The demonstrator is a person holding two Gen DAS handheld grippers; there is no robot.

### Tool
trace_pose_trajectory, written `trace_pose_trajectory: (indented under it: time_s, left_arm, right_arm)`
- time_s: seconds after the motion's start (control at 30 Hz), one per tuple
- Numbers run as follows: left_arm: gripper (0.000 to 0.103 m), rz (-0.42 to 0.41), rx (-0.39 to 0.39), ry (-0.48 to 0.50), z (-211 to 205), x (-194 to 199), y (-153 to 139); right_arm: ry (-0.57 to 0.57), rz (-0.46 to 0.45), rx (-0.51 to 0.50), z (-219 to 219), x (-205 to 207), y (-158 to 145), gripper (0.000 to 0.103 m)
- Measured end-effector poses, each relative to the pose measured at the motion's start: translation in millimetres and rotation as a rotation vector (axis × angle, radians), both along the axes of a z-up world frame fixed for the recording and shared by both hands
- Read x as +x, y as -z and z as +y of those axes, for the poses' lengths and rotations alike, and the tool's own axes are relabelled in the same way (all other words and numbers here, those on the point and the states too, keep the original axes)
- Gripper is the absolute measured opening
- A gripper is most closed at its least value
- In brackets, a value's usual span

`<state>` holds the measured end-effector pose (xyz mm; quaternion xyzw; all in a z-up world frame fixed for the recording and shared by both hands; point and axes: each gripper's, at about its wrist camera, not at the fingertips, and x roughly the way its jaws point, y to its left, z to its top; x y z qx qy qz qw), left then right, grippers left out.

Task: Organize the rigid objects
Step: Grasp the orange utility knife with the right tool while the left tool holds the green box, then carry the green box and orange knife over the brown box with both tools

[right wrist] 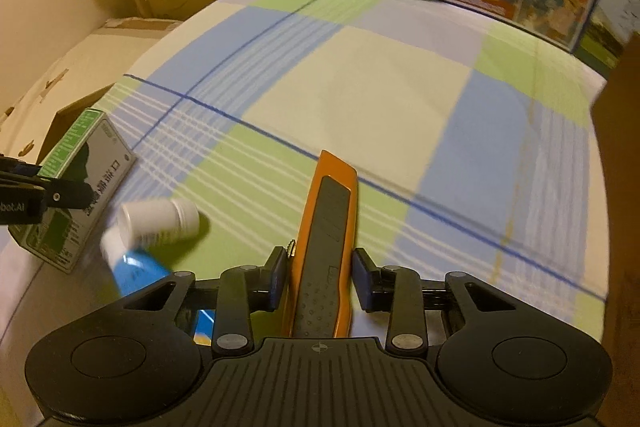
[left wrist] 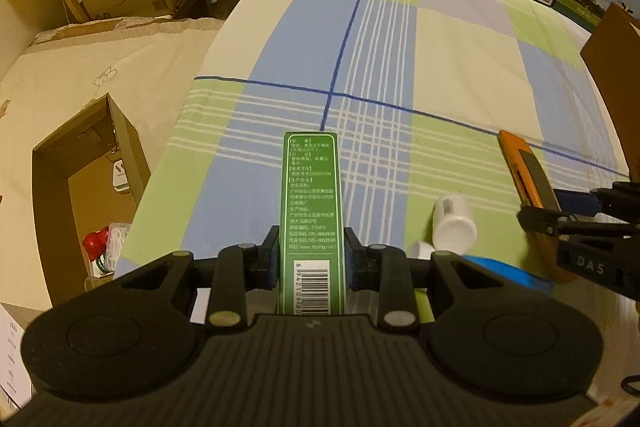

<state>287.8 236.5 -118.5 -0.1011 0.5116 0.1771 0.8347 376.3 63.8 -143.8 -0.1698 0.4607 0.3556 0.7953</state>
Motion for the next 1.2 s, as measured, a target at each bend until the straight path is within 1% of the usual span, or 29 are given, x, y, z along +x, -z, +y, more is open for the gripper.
trace_pose_trajectory:
  time_s: [0.13,0.33,0.77,0.97,1.2]
  left_arm:
    - [0.026,0.001,0.006,0.004,-1.3,1.4,0.2]
    - [0.026,0.006,0.011,0.005,-1.8,5.1,2.9]
    - [0.026,-0.006,0.012,-0.001,-3.9,0.3,0.7]
    - [0.026,-0.028,0.019,-0.003,-6.7,-7.2,-13.9]
    - [0.026,-0.083,0.013,0.013,-18.2,-17.3,-42.1]
  right_arm:
    - [0.0,-0.013,0.014,-8.8,-5.7,-0.3,0.032]
    - [0.027,-0.041,0.01,-4.1,-8.5,-0.2,0.033]
    - [0.003,-0.037,0.004,-4.9,-9.7,-1.2,0.032]
    - [0.002,-0.031,0.038,-9.4,-15.8,-11.0,0.032]
    - [0.013,-0.034,0.107,-19.5,-24.4,-37.8,0.032]
